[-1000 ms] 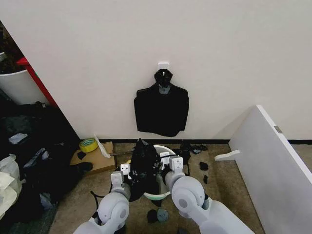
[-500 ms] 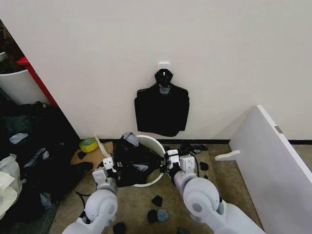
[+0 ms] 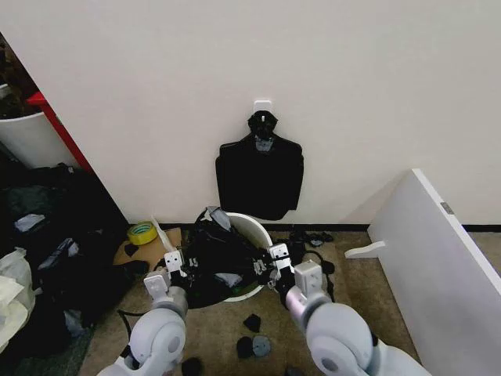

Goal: Place the garbage bag over the trash bin.

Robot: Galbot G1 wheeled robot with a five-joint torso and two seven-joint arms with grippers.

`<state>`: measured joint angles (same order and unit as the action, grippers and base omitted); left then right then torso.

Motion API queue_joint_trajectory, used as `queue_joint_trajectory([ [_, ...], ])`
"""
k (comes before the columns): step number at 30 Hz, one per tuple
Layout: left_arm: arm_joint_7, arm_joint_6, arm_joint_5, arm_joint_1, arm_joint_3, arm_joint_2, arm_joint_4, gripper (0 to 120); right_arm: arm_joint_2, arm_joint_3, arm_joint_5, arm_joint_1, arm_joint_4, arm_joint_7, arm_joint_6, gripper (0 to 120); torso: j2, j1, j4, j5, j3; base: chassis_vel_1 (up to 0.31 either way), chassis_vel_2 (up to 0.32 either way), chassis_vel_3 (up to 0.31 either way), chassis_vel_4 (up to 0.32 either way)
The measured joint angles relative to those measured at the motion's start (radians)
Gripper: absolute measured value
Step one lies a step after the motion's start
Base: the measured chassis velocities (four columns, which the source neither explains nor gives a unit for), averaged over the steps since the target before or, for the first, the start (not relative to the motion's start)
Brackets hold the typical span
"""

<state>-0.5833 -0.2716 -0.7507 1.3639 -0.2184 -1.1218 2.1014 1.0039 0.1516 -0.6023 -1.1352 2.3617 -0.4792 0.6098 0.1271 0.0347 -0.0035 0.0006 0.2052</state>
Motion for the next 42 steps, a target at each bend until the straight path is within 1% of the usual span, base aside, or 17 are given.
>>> queue_joint_trajectory([
  [4,0.025,0.000,0.027,0.020,0.000,0.004,0.024,2,-0.014,0.010,0.038,0.029,0.002,0.065,-0.015,54,0.000,0.000,0.0001,0.0000,0.000,0.000,0.000,0.000,0.000],
  [5,0.025,0.000,0.027,0.020,0.000,0.004,0.024,2,-0.014,0.010,0.038,0.029,0.002,0.065,-0.015,54,0.000,0.000,0.0001,0.0000,0.000,0.000,0.000,0.000,0.000],
  [8,0.041,0.000,0.041,0.032,0.001,0.006,0.040,2,0.006,0.028,0.087,0.065,-0.061,0.109,-0.029,68,0.000,0.000,0.0004,0.0002,0.000,0.000,0.000,0.000,0.000],
  [9,0.043,0.000,0.043,0.034,0.001,0.006,0.043,2,0.010,0.031,0.091,0.071,-0.074,0.114,-0.030,69,0.000,0.000,0.0004,0.0001,0.000,0.000,0.000,0.000,0.000],
  [11,0.050,0.000,0.052,0.043,0.001,0.009,0.053,2,0.027,0.042,0.104,0.091,-0.119,0.129,-0.030,79,0.000,0.000,0.0003,0.0002,0.000,0.000,0.000,0.000,0.000],
  [12,0.051,0.000,0.054,0.045,0.002,0.010,0.056,2,0.032,0.045,0.107,0.096,-0.132,0.132,-0.030,82,0.000,0.000,0.0003,0.0001,0.000,0.000,0.000,0.000,0.000],
  [14,0.051,0.000,0.054,0.045,0.002,0.010,0.056,2,0.032,0.045,0.107,0.096,-0.132,0.132,-0.030,82,0.000,0.000,0.0003,0.0001,0.000,0.000,0.000,0.000,0.000],
  [15,0.059,0.000,0.059,0.051,0.005,0.016,0.061,2,0.041,0.046,0.094,0.104,-0.158,0.136,-0.031,74,0.000,0.000,0.0002,0.0001,0.000,0.000,0.000,0.000,0.000],
  [20,0.070,0.001,0.067,0.069,0.004,0.014,0.071,2,0.033,0.037,0.047,0.105,-0.175,0.131,-0.030,53,0.000,0.000,0.0002,0.0001,0.000,0.000,0.000,0.000,0.000],
  [21,0.070,0.001,0.067,0.069,0.004,0.014,0.071,2,0.033,0.037,0.047,0.105,-0.175,0.131,-0.030,53,0.000,0.000,0.0002,0.0001,0.000,0.000,0.000,0.000,0.000],
  [25,0.073,0.001,0.077,0.077,0.007,0.011,0.076,2,0.023,0.037,0.029,0.112,-0.188,0.113,-0.023,35,0.000,0.000,0.0002,0.0001,0.000,0.000,0.000,0.000,0.000],
  [27,0.073,0.001,0.077,0.079,0.008,0.012,0.081,2,0.022,0.037,0.019,0.115,-0.191,0.101,-0.014,29,0.000,0.000,0.0002,0.0001,0.000,0.000,0.000,0.000,0.000],
  [28,0.073,0.001,0.077,0.079,0.008,0.012,0.081,2,0.022,0.037,0.019,0.115,-0.191,0.101,-0.014,29,0.000,0.000,0.0002,0.0001,0.000,0.000,0.000,0.000,0.000],
  [33,0.075,0.001,0.074,0.103,0.002,0.009,0.110,2,0.013,0.037,-0.004,0.122,-0.208,0.065,-0.002,7,0.000,0.000,0.0001,0.0002,0.000,0.000,0.000,0.000,0.000],
  [34,0.075,0.001,0.074,0.103,0.002,0.009,0.110,2,0.013,0.037,-0.004,0.122,-0.208,0.065,-0.002,7,0.000,0.000,0.0001,0.0002,0.000,0.000,0.000,0.000,0.000],
  [36,0.077,0.001,0.078,0.112,0.002,0.010,0.114,2,0.012,0.037,-0.025,0.124,-0.203,0.049,-0.004,0,0.000,0.000,0.0003,0.0002,0.000,0.000,0.000,0.000,0.000],
  [42,0.080,0.003,0.083,0.113,-0.001,0.011,0.113,2,-0.011,0.024,-0.031,0.105,-0.159,0.048,-0.031,0,0.000,0.000,0.0002,0.0002,0.000,0.000,0.000,0.000,0.000],
])
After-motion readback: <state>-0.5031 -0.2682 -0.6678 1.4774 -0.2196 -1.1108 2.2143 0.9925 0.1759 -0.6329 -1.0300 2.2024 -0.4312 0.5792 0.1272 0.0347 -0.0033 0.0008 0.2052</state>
